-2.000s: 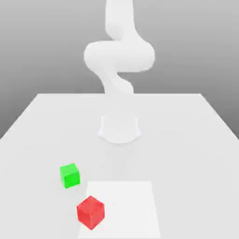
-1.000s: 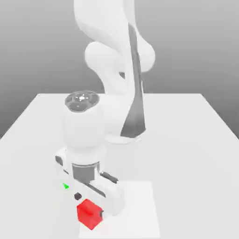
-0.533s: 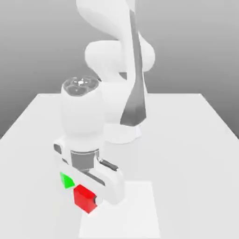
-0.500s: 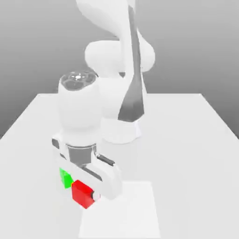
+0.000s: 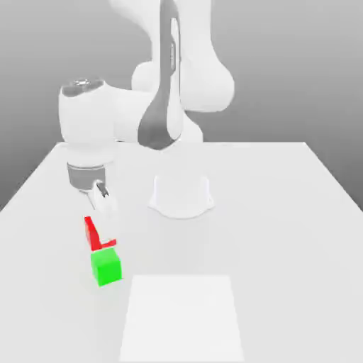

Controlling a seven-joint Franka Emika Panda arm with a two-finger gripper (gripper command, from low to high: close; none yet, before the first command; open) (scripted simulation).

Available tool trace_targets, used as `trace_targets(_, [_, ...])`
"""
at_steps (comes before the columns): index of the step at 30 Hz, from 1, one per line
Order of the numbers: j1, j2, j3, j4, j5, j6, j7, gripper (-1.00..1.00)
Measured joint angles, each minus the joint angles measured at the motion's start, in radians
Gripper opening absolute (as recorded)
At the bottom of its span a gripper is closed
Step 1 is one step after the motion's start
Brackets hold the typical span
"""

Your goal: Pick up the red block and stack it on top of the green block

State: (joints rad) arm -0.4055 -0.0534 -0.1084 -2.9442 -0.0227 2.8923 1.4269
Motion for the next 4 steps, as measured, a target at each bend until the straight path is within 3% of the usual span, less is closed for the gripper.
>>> trace_targets(1, [0.004, 0.036, 0.001, 0.001, 0.016, 0.035, -0.011, -1.00])
trace_targets(2, [0.003, 0.055, 0.009, 0.002, 0.025, 0.053, -0.017, 1.00])
trace_targets(4, [0.013, 0.055, 0.009, 0.002, 0.025, 0.053, -0.017, 1.00])
